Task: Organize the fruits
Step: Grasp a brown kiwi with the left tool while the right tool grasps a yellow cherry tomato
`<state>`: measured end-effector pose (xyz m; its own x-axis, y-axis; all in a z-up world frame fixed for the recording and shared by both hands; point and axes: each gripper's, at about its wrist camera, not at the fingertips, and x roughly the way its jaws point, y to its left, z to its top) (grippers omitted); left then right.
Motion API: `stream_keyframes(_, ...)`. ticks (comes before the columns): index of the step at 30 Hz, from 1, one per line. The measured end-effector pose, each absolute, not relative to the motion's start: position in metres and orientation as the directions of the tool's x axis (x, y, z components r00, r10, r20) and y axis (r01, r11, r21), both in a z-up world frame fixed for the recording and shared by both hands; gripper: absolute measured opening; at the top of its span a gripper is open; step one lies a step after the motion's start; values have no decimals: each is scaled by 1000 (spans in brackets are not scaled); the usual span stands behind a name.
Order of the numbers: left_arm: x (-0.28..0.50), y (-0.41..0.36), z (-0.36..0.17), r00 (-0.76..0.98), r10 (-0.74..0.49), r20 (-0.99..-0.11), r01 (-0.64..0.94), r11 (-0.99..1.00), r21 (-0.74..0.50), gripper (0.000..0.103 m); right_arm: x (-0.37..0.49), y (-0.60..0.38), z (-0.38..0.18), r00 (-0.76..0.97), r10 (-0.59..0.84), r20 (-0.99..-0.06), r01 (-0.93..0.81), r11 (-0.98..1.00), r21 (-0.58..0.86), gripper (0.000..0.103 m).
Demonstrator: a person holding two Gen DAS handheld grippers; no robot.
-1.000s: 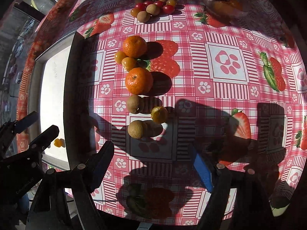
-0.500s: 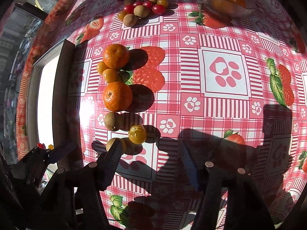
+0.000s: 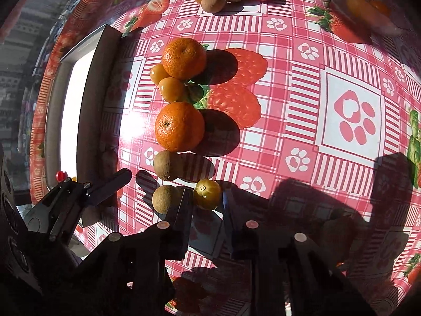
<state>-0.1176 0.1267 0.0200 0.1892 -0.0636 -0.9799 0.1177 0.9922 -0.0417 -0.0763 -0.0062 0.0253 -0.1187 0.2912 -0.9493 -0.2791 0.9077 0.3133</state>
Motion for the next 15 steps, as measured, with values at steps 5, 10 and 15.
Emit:
stream_keyframes(5,-110,118,16,184,-51,-982,136,990,-27,57,-75,-26,25,-105,329,-938,-189,920,344,24)
stream_keyframes(10,-105,122,18,177,-72,-982,129,990,-49,30,-84,-36,28,-96,326,-940,-165,927,338,24)
stream_keyframes(15,-102,139,25,143,-121,-982,104,989,-106,27,-90,-42,34,-85,331,-940,-152,928,341,24)
